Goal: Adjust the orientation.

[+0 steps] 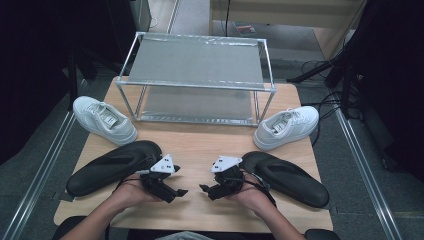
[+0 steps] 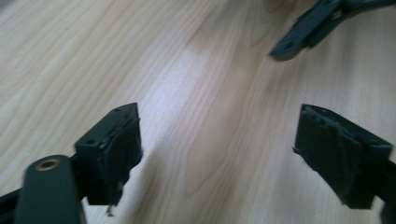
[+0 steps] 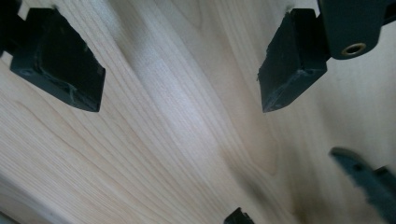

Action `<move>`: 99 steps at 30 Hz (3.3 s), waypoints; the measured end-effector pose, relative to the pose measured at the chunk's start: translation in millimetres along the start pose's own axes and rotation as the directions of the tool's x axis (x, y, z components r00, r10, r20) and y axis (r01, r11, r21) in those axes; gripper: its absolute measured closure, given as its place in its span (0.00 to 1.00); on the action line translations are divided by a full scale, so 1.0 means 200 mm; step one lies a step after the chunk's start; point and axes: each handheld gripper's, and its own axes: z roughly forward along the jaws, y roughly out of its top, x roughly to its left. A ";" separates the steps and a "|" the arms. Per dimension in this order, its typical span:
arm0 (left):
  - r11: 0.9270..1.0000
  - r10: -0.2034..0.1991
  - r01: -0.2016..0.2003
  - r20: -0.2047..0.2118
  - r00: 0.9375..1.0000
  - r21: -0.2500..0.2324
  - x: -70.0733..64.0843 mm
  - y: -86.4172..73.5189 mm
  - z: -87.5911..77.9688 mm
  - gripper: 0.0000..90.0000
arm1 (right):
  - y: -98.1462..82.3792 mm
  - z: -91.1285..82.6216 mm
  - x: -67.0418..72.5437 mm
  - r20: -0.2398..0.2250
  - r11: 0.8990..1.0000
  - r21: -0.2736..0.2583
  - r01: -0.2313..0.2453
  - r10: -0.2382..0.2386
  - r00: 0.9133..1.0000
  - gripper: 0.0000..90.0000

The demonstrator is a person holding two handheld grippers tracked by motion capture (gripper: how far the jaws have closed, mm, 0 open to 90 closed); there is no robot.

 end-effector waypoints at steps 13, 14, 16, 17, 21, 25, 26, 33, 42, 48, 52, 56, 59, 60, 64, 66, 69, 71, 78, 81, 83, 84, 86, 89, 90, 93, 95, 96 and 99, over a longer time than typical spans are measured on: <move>0.997 -0.078 0.078 -0.045 0.996 0.001 0.03 0.02 -0.06 0.39 | 0.01 -0.07 -0.06 -0.022 0.996 -0.018 -0.083 0.082 0.996 0.15; 0.996 -0.085 0.085 -0.040 0.996 0.003 0.03 0.02 -0.06 0.40 | 0.01 -0.08 -0.07 -0.028 0.997 -0.024 -0.078 0.077 0.997 0.15; 0.996 -0.091 0.091 -0.018 0.996 0.014 0.04 0.02 -0.06 0.41 | 0.01 -0.08 -0.07 -0.027 0.997 -0.022 -0.079 0.078 0.997 0.17; 0.994 -0.108 0.108 -0.005 0.994 0.025 0.05 0.03 -0.06 0.41 | 0.02 -0.08 -0.07 -0.013 0.997 -0.019 -0.077 0.076 0.997 0.19; 0.992 -0.121 0.121 0.004 0.993 0.040 0.05 0.03 -0.06 0.42 | 0.02 -0.09 -0.07 -0.012 0.998 -0.026 -0.055 0.055 0.998 0.31; 0.994 -0.106 0.107 -0.018 0.994 0.028 0.05 0.03 -0.07 0.42 | 0.03 -0.11 -0.07 -0.021 0.997 -0.065 -0.050 0.049 0.999 0.38; 0.994 -0.100 0.101 -0.029 0.995 0.029 0.05 0.03 -0.07 0.41 | 0.04 -0.11 -0.08 -0.032 0.996 -0.060 -0.059 0.057 0.998 0.42; 0.996 -0.088 0.089 -0.030 0.996 0.023 0.06 0.03 -0.08 0.41 | 0.05 -0.13 -0.08 -0.027 0.997 -0.074 -0.028 0.026 0.999 0.51; 0.989 -0.150 0.150 -0.029 0.988 0.015 0.08 0.02 -0.12 0.46 | 0.05 -0.14 -0.06 -0.087 0.997 -0.075 -0.026 0.019 0.996 0.59; 0.983 -0.183 0.183 -0.035 0.982 -0.003 0.10 0.01 -0.15 0.46 | 0.06 -0.14 -0.07 -0.087 0.998 -0.050 -0.049 0.045 0.995 0.53; 0.979 -0.203 0.203 -0.040 0.978 -0.005 0.11 0.00 -0.16 0.46 | 0.06 -0.14 -0.07 -0.089 0.997 -0.052 -0.056 0.051 0.995 0.51; 0.983 -0.181 0.182 -0.057 0.982 -0.002 0.12 -0.01 -0.19 0.45 | 0.06 -0.14 -0.08 -0.089 0.997 -0.047 -0.069 0.065 0.994 0.50; 0.983 -0.184 0.184 -0.074 0.980 -0.010 0.12 -0.02 -0.20 0.42 | 0.06 -0.14 -0.08 -0.090 0.997 -0.048 -0.066 0.061 0.994 0.49; 0.982 -0.187 0.187 -0.074 0.980 -0.010 0.12 -0.02 -0.21 0.42 | 0.07 -0.14 -0.09 -0.093 0.996 -0.050 -0.067 0.062 0.994 0.49; 0.977 -0.213 0.212 -0.087 0.973 -0.019 0.13 -0.04 -0.24 0.42 | 0.08 -0.14 -0.09 -0.099 0.997 -0.043 -0.063 0.059 0.993 0.47; 0.976 -0.218 0.217 -0.096 0.971 -0.019 0.13 -0.06 -0.27 0.42 | 0.09 -0.13 -0.10 -0.103 0.997 -0.039 -0.059 0.055 0.993 0.47; 0.975 -0.221 0.221 -0.102 0.970 -0.015 0.13 -0.08 -0.29 0.42 | 0.11 -0.12 -0.10 -0.110 0.997 -0.041 -0.066 0.061 0.992 0.48; 0.973 -0.230 0.229 -0.108 0.967 -0.024 0.13 -0.11 -0.32 0.42 | 0.12 -0.11 -0.10 -0.119 0.997 -0.037 -0.069 0.064 0.991 0.48; 0.968 -0.251 0.250 -0.135 0.958 -0.025 0.14 -0.16 -0.39 0.45 | 0.14 -0.07 -0.10 -0.130 0.998 -0.016 -0.053 0.051 0.990 0.48; 0.965 -0.263 0.260 -0.142 0.954 -0.039 0.14 -0.18 -0.43 0.47 | 0.15 -0.05 -0.09 -0.142 0.999 -0.007 -0.051 0.050 0.989 0.50; 0.962 -0.275 0.271 -0.146 0.950 -0.045 0.15 -0.20 -0.45 0.47 | 0.15 -0.05 -0.09 -0.144 0.999 -0.007 -0.046 0.044 0.989 0.50; 0.959 -0.283 0.279 -0.149 0.948 -0.048 0.16 -0.21 -0.47 0.48 | 0.16 -0.05 -0.09 -0.147 0.999 -0.006 -0.045 0.044 0.988 0.50; 0.957 -0.289 0.284 -0.152 0.945 -0.060 0.17 -0.23 -0.51 0.48 | 0.16 -0.04 -0.09 -0.151 0.999 -0.003 -0.044 0.043 0.988 0.50; 0.953 -0.304 0.295 -0.158 0.940 -0.074 0.19 -0.25 -0.54 0.49 | 0.16 -0.04 -0.09 -0.149 0.999 -0.002 -0.044 0.043 0.988 0.50; 0.951 -0.309 0.301 -0.162 0.937 -0.077 0.19 -0.26 -0.55 0.50 | 0.16 -0.04 -0.09 -0.148 0.999 0.000 -0.044 0.044 0.988 0.50; 0.946 -0.324 0.314 -0.176 0.930 -0.084 0.21 -0.29 -0.59 0.50 | 0.16 -0.04 -0.09 -0.145 0.999 0.003 -0.044 0.044 0.988 0.49; 0.941 -0.337 0.326 -0.189 0.922 -0.086 0.23 -0.32 -0.61 0.50 | 0.15 -0.04 -0.09 -0.145 0.999 0.011 -0.044 0.046 0.988 0.49; 0.941 -0.337 0.326 -0.189 0.922 -0.086 0.23 -0.32 -0.61 0.50 | 0.15 -0.04 -0.09 -0.145 0.999 0.014 -0.048 0.049 0.988 0.49; 0.932 -0.362 0.353 -0.196 0.911 -0.081 0.26 -0.36 -0.63 0.53 | 0.15 -0.03 -0.09 -0.147 0.999 0.019 -0.045 0.047 0.988 0.49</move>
